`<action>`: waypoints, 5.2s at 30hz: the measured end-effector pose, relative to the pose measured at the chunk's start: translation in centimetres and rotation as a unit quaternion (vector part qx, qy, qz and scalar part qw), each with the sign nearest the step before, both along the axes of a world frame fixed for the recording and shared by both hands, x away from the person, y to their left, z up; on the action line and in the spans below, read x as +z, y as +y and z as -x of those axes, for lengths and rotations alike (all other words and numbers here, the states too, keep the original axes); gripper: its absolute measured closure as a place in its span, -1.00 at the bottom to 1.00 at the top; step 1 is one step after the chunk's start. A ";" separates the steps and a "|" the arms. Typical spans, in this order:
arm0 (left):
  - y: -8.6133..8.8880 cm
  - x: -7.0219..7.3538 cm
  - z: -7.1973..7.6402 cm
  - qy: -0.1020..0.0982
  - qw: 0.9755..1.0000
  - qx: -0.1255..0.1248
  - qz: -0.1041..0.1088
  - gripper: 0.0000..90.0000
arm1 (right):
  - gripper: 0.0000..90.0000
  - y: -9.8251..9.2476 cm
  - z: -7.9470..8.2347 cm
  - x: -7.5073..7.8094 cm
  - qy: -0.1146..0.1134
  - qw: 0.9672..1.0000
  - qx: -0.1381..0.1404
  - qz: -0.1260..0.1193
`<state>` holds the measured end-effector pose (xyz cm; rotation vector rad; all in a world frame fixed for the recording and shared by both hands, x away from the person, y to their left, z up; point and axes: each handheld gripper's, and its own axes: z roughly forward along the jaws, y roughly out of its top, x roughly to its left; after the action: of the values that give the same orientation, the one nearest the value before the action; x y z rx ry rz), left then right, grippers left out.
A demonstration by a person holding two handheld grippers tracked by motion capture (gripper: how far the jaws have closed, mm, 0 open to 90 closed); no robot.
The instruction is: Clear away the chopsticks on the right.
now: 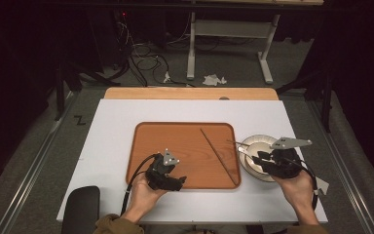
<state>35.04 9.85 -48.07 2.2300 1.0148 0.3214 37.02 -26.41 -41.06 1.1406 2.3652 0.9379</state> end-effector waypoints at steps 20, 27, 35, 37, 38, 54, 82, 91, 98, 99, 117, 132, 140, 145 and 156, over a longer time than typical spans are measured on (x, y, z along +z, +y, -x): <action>2.1 0.0 1.3 0.006 0.999 0.040 0.008 -0.36 | 0.61 -9.6 -4.2 -0.7 0.027 0.993 -0.104 0.048; 2.7 0.0 1.8 0.005 0.998 0.056 0.009 -0.36 | 0.61 -8.6 -6.2 -3.1 0.073 0.989 -0.085 0.097; 2.9 -0.1 2.1 0.005 0.998 0.062 0.006 -0.36 | 0.56 -8.8 -7.0 -3.5 0.086 0.988 -0.078 0.100; 2.9 -0.1 2.1 0.005 0.998 0.063 0.005 -0.36 | 0.56 -8.8 -7.0 -3.6 0.086 0.988 -0.077 0.099; 3.0 -0.1 2.2 0.006 0.998 0.064 0.005 -0.36 | 0.56 -8.8 -7.1 -3.6 0.087 0.988 -0.076 0.098; 3.3 -0.2 2.5 0.006 0.997 0.073 0.002 -0.35 | 0.63 -8.9 -7.8 -3.9 0.104 0.989 -0.053 0.089; 3.3 -0.2 2.6 0.005 0.998 0.069 0.008 -0.35 | 0.83 -8.7 -8.1 -4.0 0.084 0.989 -0.065 0.107; 3.2 -0.3 2.6 0.007 0.998 0.065 0.005 -0.35 | 0.89 -8.5 -8.0 -4.1 0.073 0.987 -0.066 0.128; 3.0 -0.4 2.6 0.009 0.998 0.062 0.006 -0.35 | 0.90 -8.5 -7.9 -4.2 0.064 0.987 -0.072 0.127; 3.0 -0.4 2.6 0.009 0.998 0.062 0.006 -0.35 | 0.90 -8.5 -8.0 -4.1 0.064 0.987 -0.074 0.126; 2.4 -0.3 1.6 0.016 0.998 0.052 0.010 -0.34 | 0.90 -7.2 -4.5 -0.1 0.009 0.998 -0.053 0.029; 1.5 -0.2 0.5 0.017 0.999 0.035 0.016 -0.34 | 0.90 -0.4 -0.2 2.1 -0.007 1.000 0.022 0.020; 1.5 0.2 0.0 0.011 0.999 0.031 0.027 -0.33 | 0.90 3.3 0.6 0.5 0.013 0.999 0.029 0.024; 1.8 0.5 -0.2 0.006 0.999 0.034 0.032 -0.33 | 0.90 5.9 0.7 -1.5 0.035 0.998 0.036 0.045; 1.6 0.4 -0.2 0.005 0.999 0.032 0.026 -0.33 | 0.90 9.0 -0.3 -5.3 0.082 0.992 0.037 0.086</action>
<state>35.21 11.47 -47.70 2.1585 1.0893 0.3074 37.28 -17.45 -46.35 1.1066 2.5771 0.6700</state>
